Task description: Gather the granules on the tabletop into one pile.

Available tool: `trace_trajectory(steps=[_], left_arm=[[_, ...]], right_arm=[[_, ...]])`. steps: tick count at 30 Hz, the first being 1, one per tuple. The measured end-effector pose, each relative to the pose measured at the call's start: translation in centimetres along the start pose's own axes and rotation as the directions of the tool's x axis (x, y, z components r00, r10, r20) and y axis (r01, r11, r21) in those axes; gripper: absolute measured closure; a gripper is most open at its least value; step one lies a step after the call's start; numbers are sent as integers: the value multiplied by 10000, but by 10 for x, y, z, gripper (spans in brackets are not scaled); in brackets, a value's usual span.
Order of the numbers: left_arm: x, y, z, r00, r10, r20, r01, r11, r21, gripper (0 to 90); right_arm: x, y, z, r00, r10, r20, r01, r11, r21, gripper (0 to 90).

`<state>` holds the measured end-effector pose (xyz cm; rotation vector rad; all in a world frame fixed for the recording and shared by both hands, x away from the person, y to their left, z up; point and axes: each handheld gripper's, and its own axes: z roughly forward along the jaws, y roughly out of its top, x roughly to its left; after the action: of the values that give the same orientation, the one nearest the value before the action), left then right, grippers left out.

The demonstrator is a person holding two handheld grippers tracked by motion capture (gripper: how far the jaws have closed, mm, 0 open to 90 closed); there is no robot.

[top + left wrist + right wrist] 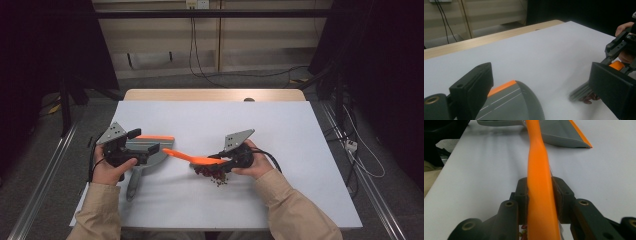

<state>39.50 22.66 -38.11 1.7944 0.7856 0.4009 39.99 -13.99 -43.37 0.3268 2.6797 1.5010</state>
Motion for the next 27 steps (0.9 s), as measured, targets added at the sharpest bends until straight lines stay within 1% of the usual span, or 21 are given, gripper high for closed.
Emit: trace_trajectory(steps=[4, 11, 13, 14, 16, 17, 19, 20, 21, 23, 26, 27], left_arm=[[0, 0, 0, 10000, 4, 9, -4, 10000, 15, 59], [0, 0, 1, 10000, 56, -20, -55, 10000, 80, 59], [0, 0, 0, 10000, 48, -43, -47, 9999, 99, 59], [1, -1, 0, 10000, 49, -48, -48, 9999, 93, 59], [1, -1, 0, 10000, 18, -70, -17, 10000, 82, 59], [1, -1, 0, 10000, -2, -70, 3, 10000, 80, 59], [2, -1, 1, 10000, 12, -69, -11, 9999, 116, 59], [2, -1, 1, 10000, 12, -75, -11, 9999, 120, 59], [2, -1, 1, 10000, 4, -75, -3, 9999, 120, 59], [2, -1, 1, 10000, 19, -90, -17, 9999, 114, 59], [2, -2, 0, 9999, -27, -116, 28, 9999, 98, 59], [2, -2, 0, 9999, 31, -112, -30, 9999, 131, 59]], right_arm=[[2, 0, -1, 10000, -13, -94, 13, 10000, -27, 692], [5, 0, -1, 9999, -108, -80, 108, 9999, -41, 693], [5, 0, -2, 9998, -95, 159, 97, 9998, -145, 695], [4, -1, -2, 9998, -38, 190, 42, 9998, -198, 696], [1, -1, -3, 9992, 89, 395, -75, 9994, -347, 699], [0, -2, -4, 9992, 124, 389, -108, 9991, -402, 700], [-2, -1, -4, 9978, 244, 613, -211, 9983, -540, 704], [-2, -1, -4, 9977, 310, 604, -273, 9977, -616, 704], [-3, -1, -4, 9970, 313, 711, -266, 9975, -657, 704], [-3, 0, -6, 9948, 474, 903, -391, 9951, -913, 705], [-4, 2, -9, 9883, 600, 1403, -441, 9925, -1136, 706], [-4, 3, -10, 9864, 706, 1487, -523, 9910, -1233, 706]])
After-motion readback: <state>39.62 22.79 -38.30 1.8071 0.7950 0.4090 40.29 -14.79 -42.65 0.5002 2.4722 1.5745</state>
